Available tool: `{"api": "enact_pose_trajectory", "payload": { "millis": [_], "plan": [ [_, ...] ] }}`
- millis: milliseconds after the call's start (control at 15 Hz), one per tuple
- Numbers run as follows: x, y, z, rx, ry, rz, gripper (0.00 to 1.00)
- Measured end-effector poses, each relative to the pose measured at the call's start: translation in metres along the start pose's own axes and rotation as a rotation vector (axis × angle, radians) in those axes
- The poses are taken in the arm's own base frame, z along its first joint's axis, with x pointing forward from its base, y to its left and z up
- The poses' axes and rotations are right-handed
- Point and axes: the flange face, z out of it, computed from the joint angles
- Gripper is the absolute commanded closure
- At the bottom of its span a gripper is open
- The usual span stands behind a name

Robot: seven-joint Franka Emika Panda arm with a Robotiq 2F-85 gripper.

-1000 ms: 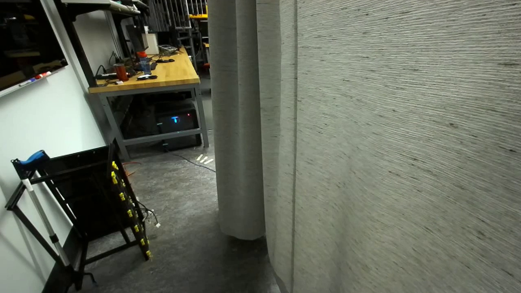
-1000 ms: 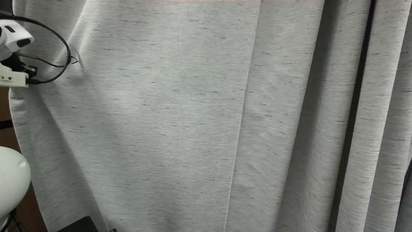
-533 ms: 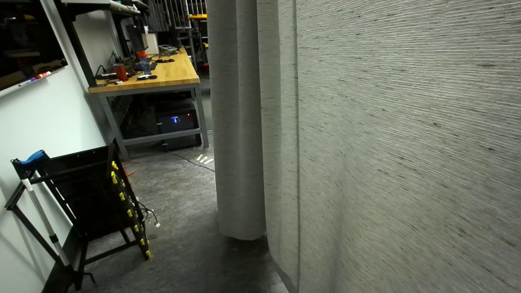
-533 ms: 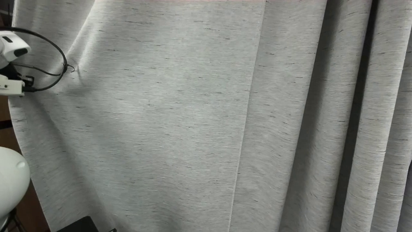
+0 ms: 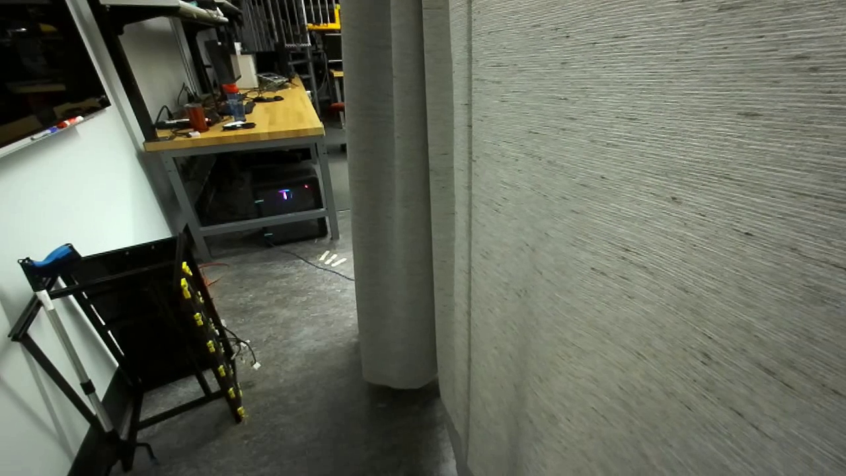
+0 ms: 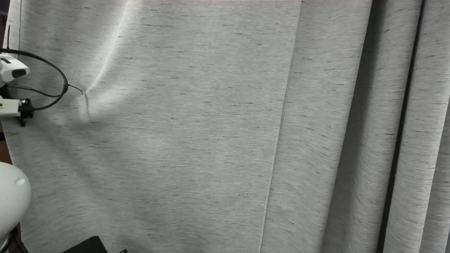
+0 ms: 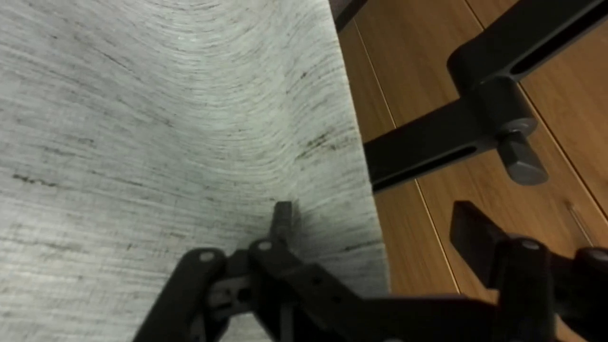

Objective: Pull the curtains to the left

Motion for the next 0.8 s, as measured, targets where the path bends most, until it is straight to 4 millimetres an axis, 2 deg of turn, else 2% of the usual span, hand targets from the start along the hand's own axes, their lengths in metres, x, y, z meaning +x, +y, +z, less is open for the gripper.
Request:
{"api": "enact_pose_trajectory", "payload": {
  "millis": [800],
  "plan": [
    [-0.0027,-0.002,0.003,0.009,-0.03,-0.01,0.0]
  ]
}}
